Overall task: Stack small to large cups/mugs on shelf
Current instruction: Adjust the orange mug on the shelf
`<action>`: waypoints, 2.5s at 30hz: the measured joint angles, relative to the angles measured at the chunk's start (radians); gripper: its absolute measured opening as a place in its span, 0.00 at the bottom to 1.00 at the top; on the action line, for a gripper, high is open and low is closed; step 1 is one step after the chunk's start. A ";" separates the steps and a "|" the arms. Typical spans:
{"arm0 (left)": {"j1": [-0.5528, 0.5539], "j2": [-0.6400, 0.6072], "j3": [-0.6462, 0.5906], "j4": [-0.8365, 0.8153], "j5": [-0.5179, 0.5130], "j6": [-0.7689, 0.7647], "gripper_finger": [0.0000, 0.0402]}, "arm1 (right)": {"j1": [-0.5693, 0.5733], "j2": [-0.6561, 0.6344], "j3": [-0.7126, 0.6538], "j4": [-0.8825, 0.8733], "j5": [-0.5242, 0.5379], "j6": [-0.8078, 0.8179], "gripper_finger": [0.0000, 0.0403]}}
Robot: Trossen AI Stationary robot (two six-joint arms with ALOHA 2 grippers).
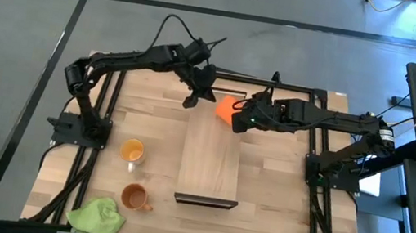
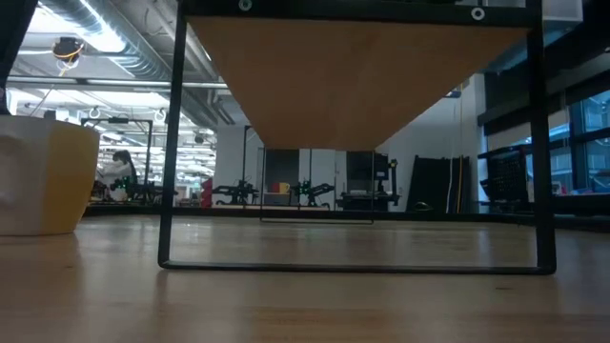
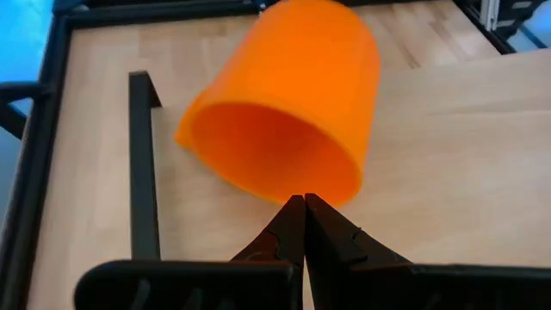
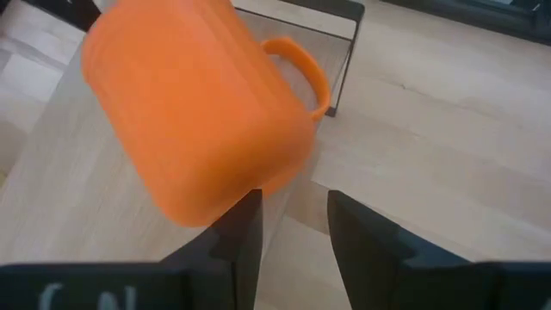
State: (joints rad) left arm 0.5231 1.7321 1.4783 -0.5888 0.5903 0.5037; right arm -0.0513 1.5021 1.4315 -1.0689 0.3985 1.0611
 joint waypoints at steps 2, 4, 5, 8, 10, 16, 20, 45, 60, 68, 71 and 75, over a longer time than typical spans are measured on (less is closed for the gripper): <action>-0.008 0.025 0.005 0.040 0.013 -0.007 0.00 | 0.000 0.000 0.000 0.005 0.000 0.000 0.33; -0.014 0.044 0.000 0.023 0.028 -0.027 0.00 | 0.000 0.000 0.000 0.004 0.000 0.001 0.33; -0.019 0.052 0.002 0.033 0.030 -0.028 0.00 | 0.000 0.000 0.000 0.004 0.000 0.000 0.33; -0.031 0.056 0.004 0.053 0.034 -0.031 0.00 | 0.000 0.001 0.000 0.013 -0.008 -0.001 0.33; -0.038 0.056 0.004 0.083 0.057 -0.048 0.00 | 0.000 0.001 0.000 0.015 -0.013 -0.008 0.33; -0.040 0.039 0.006 0.162 0.111 -0.150 0.00 | 0.000 0.001 0.000 0.053 -0.035 -0.020 0.33; -0.048 0.017 0.007 0.146 0.108 -0.161 0.00 | 0.000 0.001 0.000 0.074 -0.036 -0.023 0.33; -0.148 -0.001 0.121 0.096 0.072 -0.287 0.00 | 0.009 0.127 0.000 0.183 -0.192 -0.134 0.33; -0.150 -0.016 0.157 -0.013 -0.046 -0.258 0.00 | 0.019 0.068 0.000 0.133 -0.102 -0.183 0.33; -0.098 -0.048 0.158 -0.141 -0.233 -0.193 0.00 | -0.002 -0.035 0.001 0.143 -0.110 -0.208 0.33; -0.059 -0.049 0.129 -0.121 -0.217 -0.163 0.00 | -0.005 -0.040 0.001 0.217 -0.137 -0.230 0.29; -0.028 -0.045 0.096 -0.078 -0.187 -0.160 0.00 | 0.003 -0.040 0.001 0.287 -0.139 -0.244 0.22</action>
State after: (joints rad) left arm 0.4950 1.6871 1.5744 -0.6670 0.4033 0.3440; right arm -0.0486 1.4620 1.4322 -0.7818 0.2596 0.8169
